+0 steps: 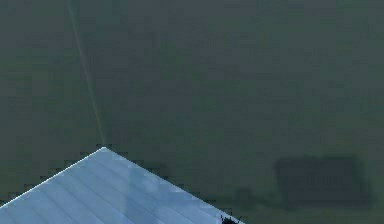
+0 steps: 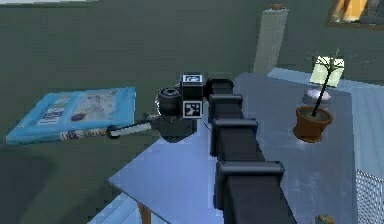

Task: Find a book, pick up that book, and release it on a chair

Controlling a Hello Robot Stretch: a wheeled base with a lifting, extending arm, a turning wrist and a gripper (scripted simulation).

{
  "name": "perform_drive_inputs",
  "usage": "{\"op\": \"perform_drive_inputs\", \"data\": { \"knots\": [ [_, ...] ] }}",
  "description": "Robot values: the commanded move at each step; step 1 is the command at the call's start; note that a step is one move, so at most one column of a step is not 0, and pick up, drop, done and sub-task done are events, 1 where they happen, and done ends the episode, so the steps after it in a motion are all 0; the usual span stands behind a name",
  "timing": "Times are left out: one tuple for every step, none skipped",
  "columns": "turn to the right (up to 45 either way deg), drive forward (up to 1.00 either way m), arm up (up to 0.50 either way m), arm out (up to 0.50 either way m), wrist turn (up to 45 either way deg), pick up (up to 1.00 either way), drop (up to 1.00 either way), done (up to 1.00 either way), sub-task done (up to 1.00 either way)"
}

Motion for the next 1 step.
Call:
{"op": "perform_drive_inputs", "data": {
  "knots": [
    [0.0, 0.00, 0.00, 0.00, -45.0, 0.00, 0.00, 0.00, 0.00]
  ]
}}
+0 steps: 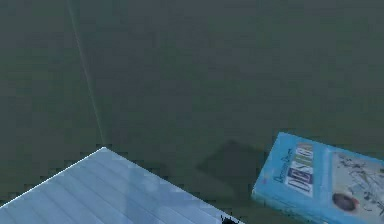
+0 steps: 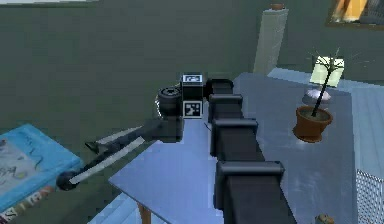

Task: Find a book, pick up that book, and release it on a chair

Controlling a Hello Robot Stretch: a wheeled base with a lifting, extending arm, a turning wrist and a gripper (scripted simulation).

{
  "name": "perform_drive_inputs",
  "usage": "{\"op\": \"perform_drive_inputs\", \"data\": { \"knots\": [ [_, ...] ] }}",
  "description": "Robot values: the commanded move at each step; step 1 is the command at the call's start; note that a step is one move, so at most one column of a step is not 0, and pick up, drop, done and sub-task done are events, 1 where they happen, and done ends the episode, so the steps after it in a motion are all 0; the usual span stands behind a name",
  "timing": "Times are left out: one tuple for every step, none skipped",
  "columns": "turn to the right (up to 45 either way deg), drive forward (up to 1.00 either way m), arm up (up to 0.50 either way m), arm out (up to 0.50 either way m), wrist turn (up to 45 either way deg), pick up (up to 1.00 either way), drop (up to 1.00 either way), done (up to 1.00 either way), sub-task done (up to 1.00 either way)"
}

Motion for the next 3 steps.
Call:
{"op": "perform_drive_inputs", "data": {
  "knots": [
    [0.0, 0.00, 0.00, 0.00, -42.0, 0.00, 0.00, 0.00, 0.00],
    [0.0, 0.00, 0.00, -0.20, 0.0, 0.00, 0.00, 0.00, 0.00],
    [-45.0, 0.00, 0.00, 0.00, 0.0, 0.00, 0.00, 0.00, 0.00]
  ]
}}
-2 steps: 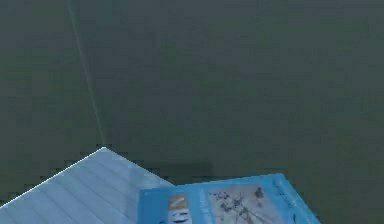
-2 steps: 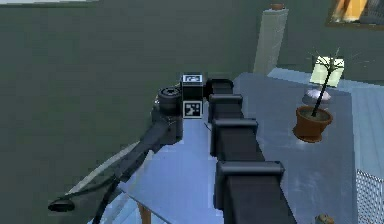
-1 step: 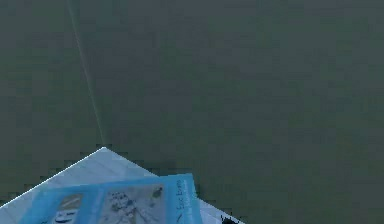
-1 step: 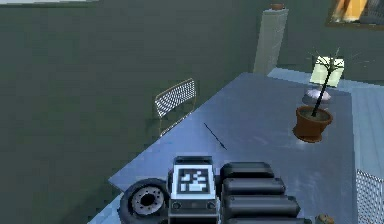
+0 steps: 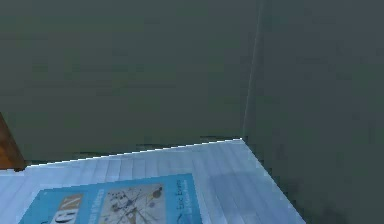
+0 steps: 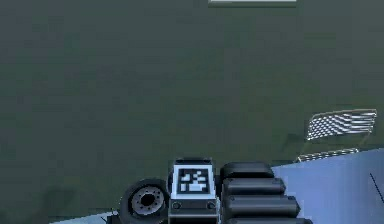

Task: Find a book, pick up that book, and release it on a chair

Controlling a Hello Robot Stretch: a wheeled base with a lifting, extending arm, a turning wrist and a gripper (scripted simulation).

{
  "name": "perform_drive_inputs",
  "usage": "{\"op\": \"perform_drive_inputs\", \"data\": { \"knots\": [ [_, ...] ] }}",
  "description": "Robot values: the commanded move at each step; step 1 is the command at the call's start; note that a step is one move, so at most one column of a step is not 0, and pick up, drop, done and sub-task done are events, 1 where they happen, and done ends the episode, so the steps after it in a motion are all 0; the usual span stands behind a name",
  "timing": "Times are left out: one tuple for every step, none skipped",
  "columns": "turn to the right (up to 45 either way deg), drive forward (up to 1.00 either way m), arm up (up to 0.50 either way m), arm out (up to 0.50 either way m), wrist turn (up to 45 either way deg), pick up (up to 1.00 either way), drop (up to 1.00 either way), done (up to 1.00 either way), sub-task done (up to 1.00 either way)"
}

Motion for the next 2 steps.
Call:
{"op": "perform_drive_inputs", "data": {
  "knots": [
    [-12.0, 0.00, 0.00, 0.00, 0.0, 0.00, 0.00, 0.00, 0.00],
    [0.0, 0.10, 0.00, 0.00, 0.0, 0.00, 0.00, 0.00, 0.00]
  ]
}}
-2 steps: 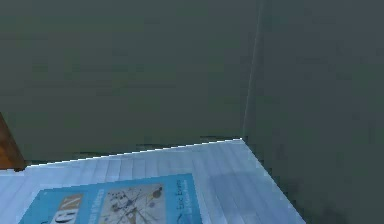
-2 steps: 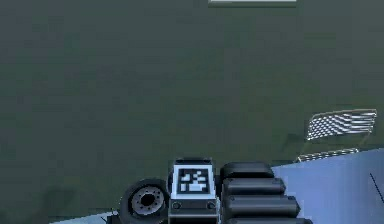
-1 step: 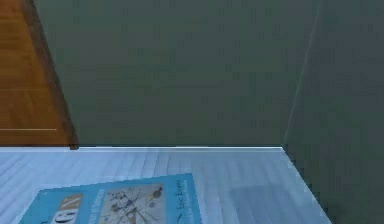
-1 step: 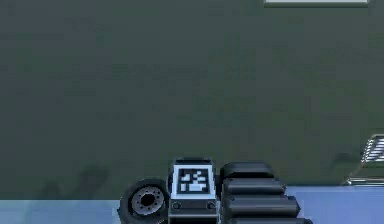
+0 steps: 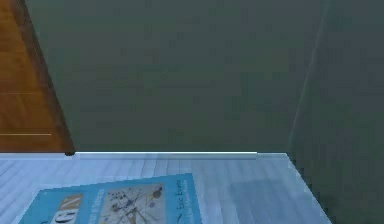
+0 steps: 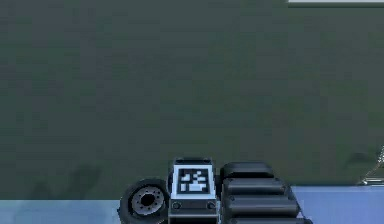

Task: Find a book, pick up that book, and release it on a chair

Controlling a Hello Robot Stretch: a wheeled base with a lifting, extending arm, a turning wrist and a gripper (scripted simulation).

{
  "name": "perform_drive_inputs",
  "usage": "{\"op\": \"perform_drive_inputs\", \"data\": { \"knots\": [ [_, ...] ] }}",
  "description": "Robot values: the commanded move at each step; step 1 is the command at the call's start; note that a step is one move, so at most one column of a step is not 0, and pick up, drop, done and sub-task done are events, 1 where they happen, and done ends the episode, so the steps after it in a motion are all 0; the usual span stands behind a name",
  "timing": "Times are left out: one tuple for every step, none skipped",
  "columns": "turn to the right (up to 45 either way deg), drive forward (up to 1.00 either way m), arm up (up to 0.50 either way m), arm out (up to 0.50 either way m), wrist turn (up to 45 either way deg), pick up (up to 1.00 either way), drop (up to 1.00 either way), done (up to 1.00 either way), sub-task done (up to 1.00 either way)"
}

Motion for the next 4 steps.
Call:
{"op": "perform_drive_inputs", "data": {
  "knots": [
    [-45.0, 0.00, 0.00, 0.00, 0.0, 0.00, 0.00, 0.00, 0.00],
    [-39.0, 0.00, 0.00, 0.00, 0.0, 0.00, 0.00, 0.00, 0.00],
    [0.0, 0.55, 0.00, 0.00, 0.0, 0.00, 0.00, 0.00, 0.00],
    [-45.0, 0.00, 0.00, 0.00, 0.0, 0.00, 0.00, 0.00, 0.00]
  ]
}}
